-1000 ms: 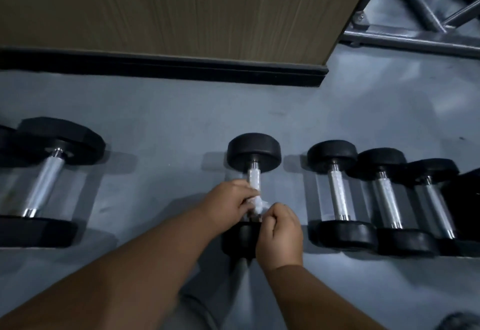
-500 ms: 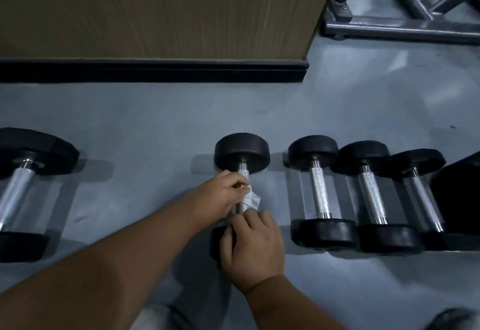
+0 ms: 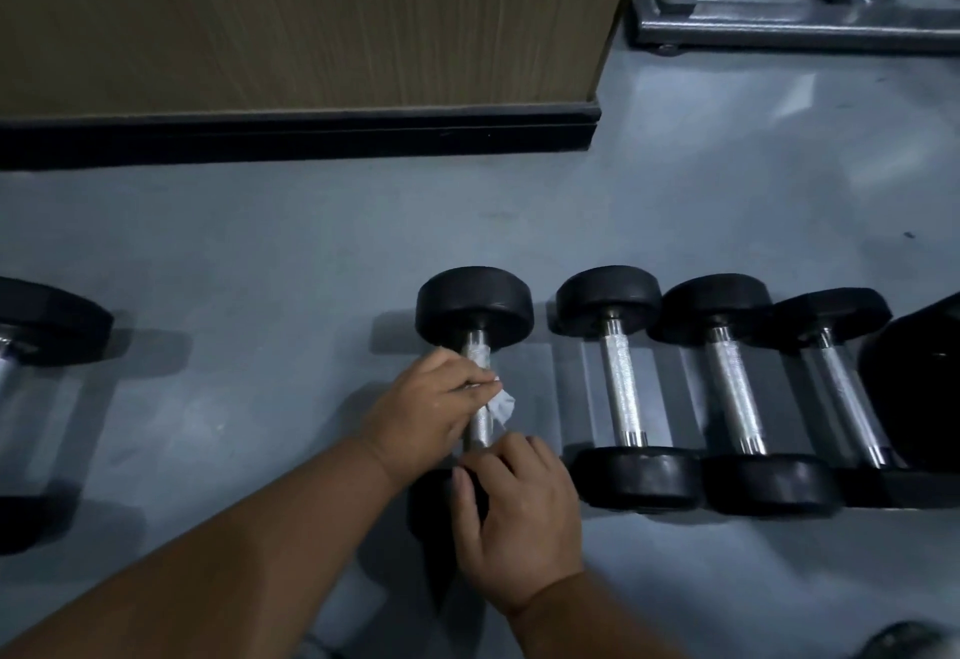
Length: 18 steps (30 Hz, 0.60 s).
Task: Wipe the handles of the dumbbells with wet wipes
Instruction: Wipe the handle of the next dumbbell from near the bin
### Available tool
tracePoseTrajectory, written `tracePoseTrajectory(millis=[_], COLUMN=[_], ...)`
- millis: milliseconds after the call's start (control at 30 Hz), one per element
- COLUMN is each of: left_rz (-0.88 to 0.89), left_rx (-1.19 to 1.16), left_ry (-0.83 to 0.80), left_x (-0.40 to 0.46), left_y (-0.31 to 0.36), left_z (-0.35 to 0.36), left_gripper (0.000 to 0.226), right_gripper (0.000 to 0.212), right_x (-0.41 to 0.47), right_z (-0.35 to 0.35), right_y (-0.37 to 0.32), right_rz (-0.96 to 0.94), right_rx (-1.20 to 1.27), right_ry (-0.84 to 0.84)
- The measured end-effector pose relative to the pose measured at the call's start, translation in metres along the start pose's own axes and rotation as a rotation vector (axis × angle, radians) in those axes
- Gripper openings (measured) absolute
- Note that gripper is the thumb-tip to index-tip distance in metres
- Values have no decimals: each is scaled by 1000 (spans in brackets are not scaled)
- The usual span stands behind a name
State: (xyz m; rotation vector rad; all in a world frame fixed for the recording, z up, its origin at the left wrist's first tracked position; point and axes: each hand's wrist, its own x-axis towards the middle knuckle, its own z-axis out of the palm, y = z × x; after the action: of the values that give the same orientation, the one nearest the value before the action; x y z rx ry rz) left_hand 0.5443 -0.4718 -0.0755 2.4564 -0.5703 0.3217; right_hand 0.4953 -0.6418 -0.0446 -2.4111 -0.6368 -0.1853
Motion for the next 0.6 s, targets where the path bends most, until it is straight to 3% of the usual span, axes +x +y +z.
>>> tracePoseTrajectory(millis=[233, 300, 367, 467, 600], left_rz=[91, -75, -309, -563, -546], left_rx=[163, 175, 58, -175, -312], left_ry=[-103, -65, -28, -65, -155], left_x=[1, 2, 8, 14, 22], left_y=[-3, 6, 14, 23, 19], left_z=[3, 3, -3, -8, -18], left_gripper=[33, 32, 13, 23, 23], right_gripper=[15, 16, 16, 19, 18], right_x=[-1, 7, 21, 32, 24], right_z=[-11, -14, -14, -4, 0], right_y=[8, -2, -20, -37, -32], right_rz=[-29, -4, 137, 308, 272], right_rx=[27, -83, -75, 11, -11], right_ry=[-73, -132, -139, -105, -45])
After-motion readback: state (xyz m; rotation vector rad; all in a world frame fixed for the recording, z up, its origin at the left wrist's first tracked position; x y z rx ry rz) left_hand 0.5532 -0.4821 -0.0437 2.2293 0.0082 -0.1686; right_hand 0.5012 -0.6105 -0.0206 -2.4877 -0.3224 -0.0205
